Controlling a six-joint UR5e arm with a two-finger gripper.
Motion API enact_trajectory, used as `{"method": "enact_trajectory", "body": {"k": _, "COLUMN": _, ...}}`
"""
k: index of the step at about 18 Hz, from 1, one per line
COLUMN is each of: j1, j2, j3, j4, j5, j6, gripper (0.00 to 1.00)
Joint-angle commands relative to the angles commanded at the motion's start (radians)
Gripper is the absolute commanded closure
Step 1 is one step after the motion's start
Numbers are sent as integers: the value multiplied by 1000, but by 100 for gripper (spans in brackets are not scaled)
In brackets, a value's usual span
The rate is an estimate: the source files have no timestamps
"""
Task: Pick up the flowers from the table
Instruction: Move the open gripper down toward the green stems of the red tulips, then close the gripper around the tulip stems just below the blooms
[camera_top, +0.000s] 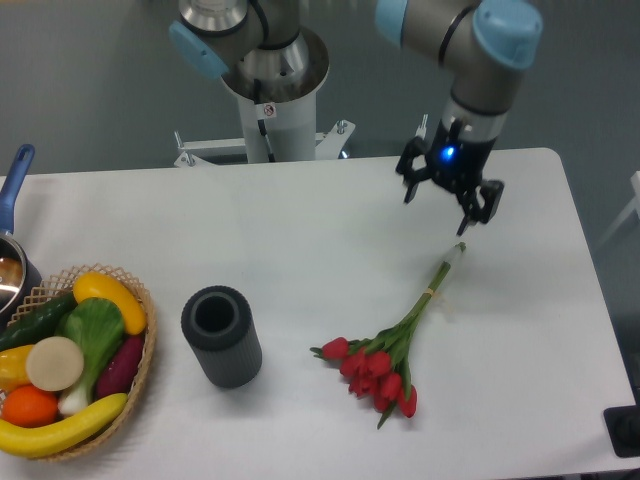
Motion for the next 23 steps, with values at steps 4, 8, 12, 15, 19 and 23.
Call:
{"method": "enact_trajectory", "body": {"k": 4, "j1": -35, "j2": -66, "j3": -3, "j4": 48, "j5": -6, "j6": -5, "gripper": 0}}
{"method": "enact_trajectory", "body": {"k": 8, "j1": -75, "j2": -132, "j3": 11, "j4": 86, "j5": -6, "j6": -29, "gripper": 0}}
{"method": "enact_trajectory", "body": {"k": 12, "j1": -77, "j2": -176, "j3": 23, "j4": 103, "j5": -6, "j6": -32, "gripper": 0}}
{"method": "enact_trajectory", "body": {"k": 15, "j1": -84, "j2": -221, "j3": 35, "j4": 154, "j5": -6, "j6": -49, "gripper": 0}}
{"method": "enact_trajectory", "body": {"k": 19, "j1": -86, "j2": -246, "j3": 51, "j4": 155, "j5": -6, "j6": -52, "gripper": 0}}
{"method": "enact_trajectory", "body": {"k": 23, "j1": -97, "j2": -286, "j3": 74, "j4": 157, "j5": -3, "j6": -75, "gripper": 0}}
